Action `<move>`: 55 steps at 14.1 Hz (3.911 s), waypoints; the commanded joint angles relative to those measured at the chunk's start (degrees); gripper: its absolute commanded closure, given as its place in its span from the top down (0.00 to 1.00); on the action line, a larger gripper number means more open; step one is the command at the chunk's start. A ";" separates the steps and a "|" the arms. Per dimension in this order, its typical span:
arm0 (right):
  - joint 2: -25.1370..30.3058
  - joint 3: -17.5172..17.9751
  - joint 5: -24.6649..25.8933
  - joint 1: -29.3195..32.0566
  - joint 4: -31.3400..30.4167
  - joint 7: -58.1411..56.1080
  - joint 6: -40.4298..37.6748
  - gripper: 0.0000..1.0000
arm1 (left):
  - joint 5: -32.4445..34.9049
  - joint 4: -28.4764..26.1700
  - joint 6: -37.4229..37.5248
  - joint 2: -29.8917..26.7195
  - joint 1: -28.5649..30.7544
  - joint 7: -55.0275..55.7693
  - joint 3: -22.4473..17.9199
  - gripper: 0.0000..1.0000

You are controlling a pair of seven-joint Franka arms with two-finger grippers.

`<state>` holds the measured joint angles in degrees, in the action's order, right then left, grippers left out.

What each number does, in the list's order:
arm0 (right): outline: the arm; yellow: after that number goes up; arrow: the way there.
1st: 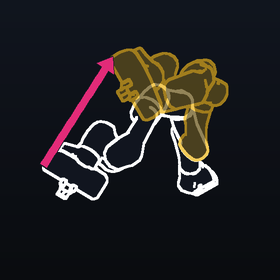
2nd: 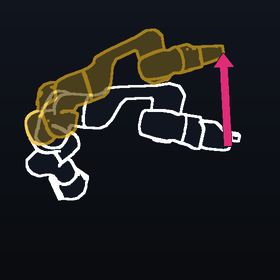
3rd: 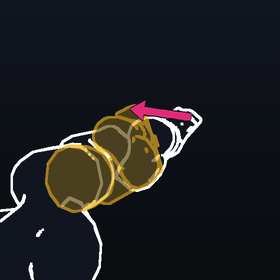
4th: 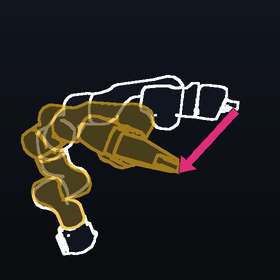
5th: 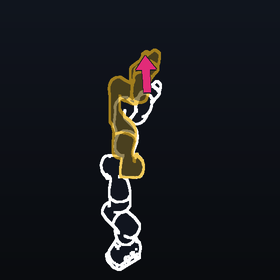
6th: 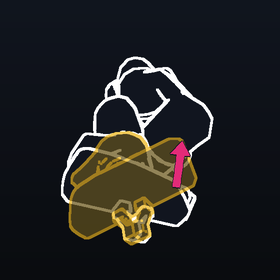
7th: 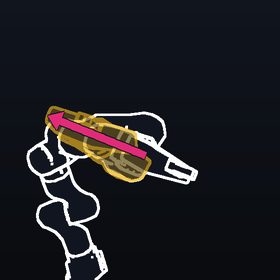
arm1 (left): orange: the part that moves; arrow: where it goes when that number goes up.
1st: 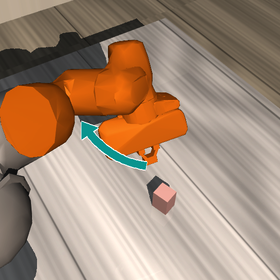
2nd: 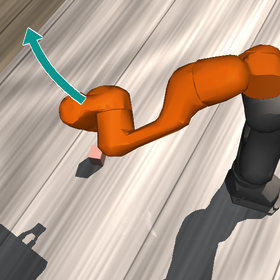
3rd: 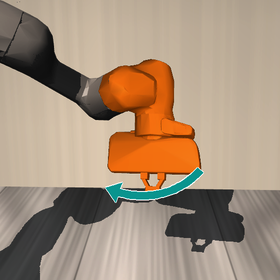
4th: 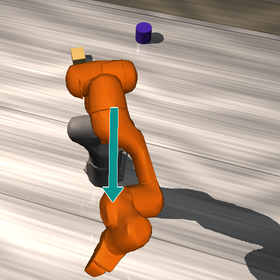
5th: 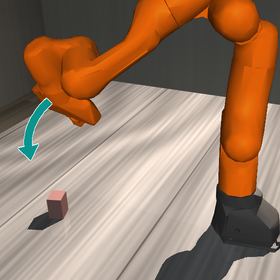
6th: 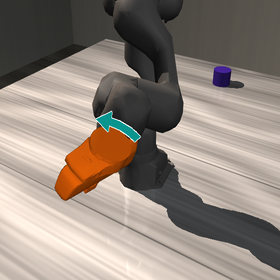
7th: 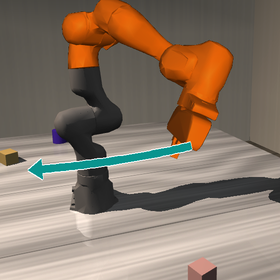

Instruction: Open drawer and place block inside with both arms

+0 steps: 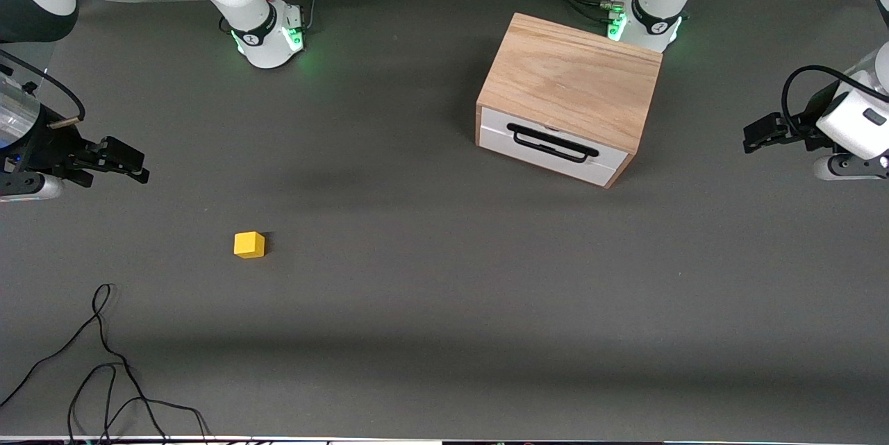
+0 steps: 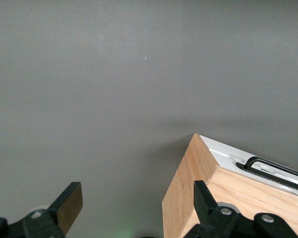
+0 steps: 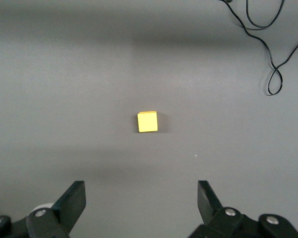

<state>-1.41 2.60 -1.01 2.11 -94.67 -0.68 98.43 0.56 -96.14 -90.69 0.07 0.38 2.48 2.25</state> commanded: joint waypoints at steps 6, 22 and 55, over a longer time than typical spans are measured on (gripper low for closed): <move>0.53 -0.40 -0.48 -0.44 -0.25 1.12 -1.93 1.00 | 0.32 0.51 0.51 0.02 0.68 -1.34 0.48 1.00; -3.87 -0.66 -0.31 -0.62 -8.78 1.03 8.09 1.00 | 0.32 7.46 0.69 10.65 -14.43 66.29 8.91 1.00; -27.24 -0.84 3.83 -2.03 -23.72 1.03 49.83 1.00 | 0.85 -2.73 -5.81 26.65 -26.92 103.07 8.91 1.00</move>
<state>-27.22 2.26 1.66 0.56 -118.93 -0.66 146.37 1.14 -96.56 -97.70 28.38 -25.69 104.38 11.71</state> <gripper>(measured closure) 0.000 0.000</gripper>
